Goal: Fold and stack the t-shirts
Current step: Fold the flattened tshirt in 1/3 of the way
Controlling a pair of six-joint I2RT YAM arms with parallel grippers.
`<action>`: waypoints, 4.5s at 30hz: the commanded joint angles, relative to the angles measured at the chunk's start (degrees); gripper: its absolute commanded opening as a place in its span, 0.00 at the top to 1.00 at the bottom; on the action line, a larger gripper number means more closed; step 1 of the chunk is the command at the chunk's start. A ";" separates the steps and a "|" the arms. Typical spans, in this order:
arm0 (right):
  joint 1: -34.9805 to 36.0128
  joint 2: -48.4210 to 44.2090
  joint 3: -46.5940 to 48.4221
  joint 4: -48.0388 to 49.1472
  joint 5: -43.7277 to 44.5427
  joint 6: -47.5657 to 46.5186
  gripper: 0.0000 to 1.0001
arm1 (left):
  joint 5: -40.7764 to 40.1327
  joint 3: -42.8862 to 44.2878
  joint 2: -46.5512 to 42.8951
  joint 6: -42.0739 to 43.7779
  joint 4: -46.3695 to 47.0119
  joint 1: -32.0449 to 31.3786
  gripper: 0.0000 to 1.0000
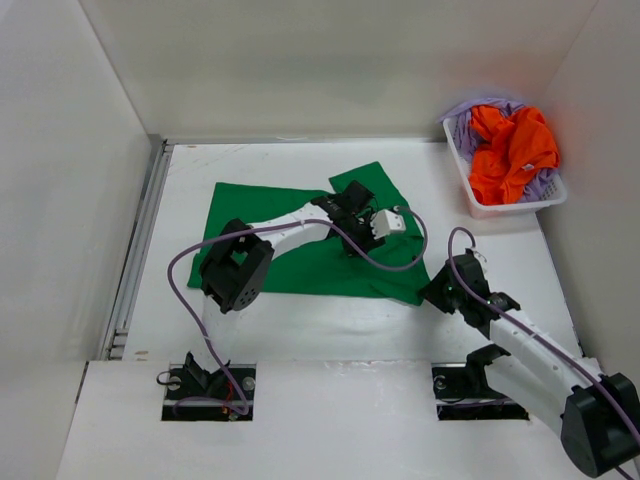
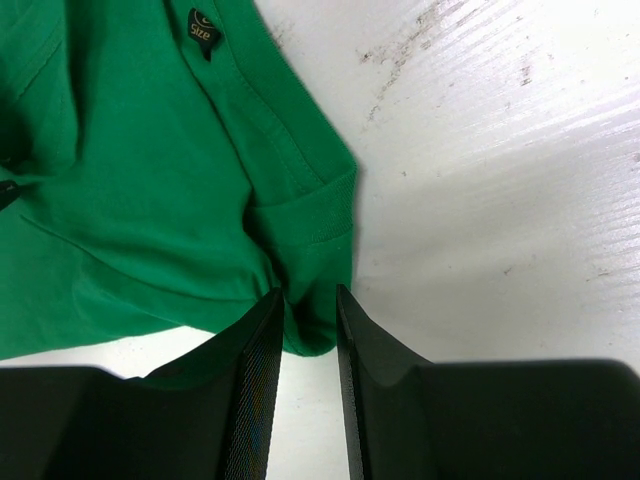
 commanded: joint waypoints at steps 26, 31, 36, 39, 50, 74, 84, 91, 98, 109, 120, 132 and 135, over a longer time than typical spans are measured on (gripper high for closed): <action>0.58 -1.09 3.01 -1.60 2.54 -0.41 0.65 | -13.98 0.94 1.19 -7.40 3.49 3.47 0.64; 3.03 -3.11 6.43 -8.10 6.40 -0.76 0.62 | -14.94 -1.51 -5.56 -6.97 2.88 5.13 0.47; 6.99 -1.10 9.34 -8.12 6.59 -3.04 0.63 | -16.52 -10.55 -16.81 -0.83 -0.98 9.26 0.45; 7.00 4.16 10.66 -6.88 5.01 -4.72 0.63 | -18.37 -18.45 -22.35 4.01 -4.67 12.25 0.45; 6.38 10.86 11.63 -3.99 0.71 -5.86 0.64 | -21.97 -36.93 -27.65 4.47 -5.13 20.16 0.46; -3.37 18.33 14.26 0.50 -1.76 -10.70 1.00 | -23.82 -39.31 -18.41 2.09 -0.73 21.22 0.51; -5.05 20.18 14.26 4.64 -1.76 -11.66 0.74 | -23.30 -40.01 -18.76 1.56 -0.90 20.78 0.51; -3.91 9.74 13.39 -4.40 1.22 -7.63 0.59 | -22.94 -39.14 -22.19 0.34 -3.01 20.43 0.50; 1.36 3.12 8.82 -7.94 1.23 0.81 0.51 | -21.98 -36.59 -30.53 -0.20 -9.86 21.13 0.47; 3.22 9.45 5.56 2.96 1.14 5.12 0.45 | -27.51 -41.85 -38.63 22.38 -10.23 46.07 0.43; 3.39 13.41 3.98 7.97 0.09 6.00 0.51 | -29.45 -38.08 -24.31 25.38 -1.44 53.66 0.43; 4.09 3.68 3.36 -4.48 2.19 9.25 0.93 | -28.05 -40.63 -28.94 25.20 -5.90 51.54 1.00; 4.27 -2.04 3.37 -11.60 1.76 9.34 0.96 | -26.90 -40.89 -33.52 26.17 -11.70 52.16 1.00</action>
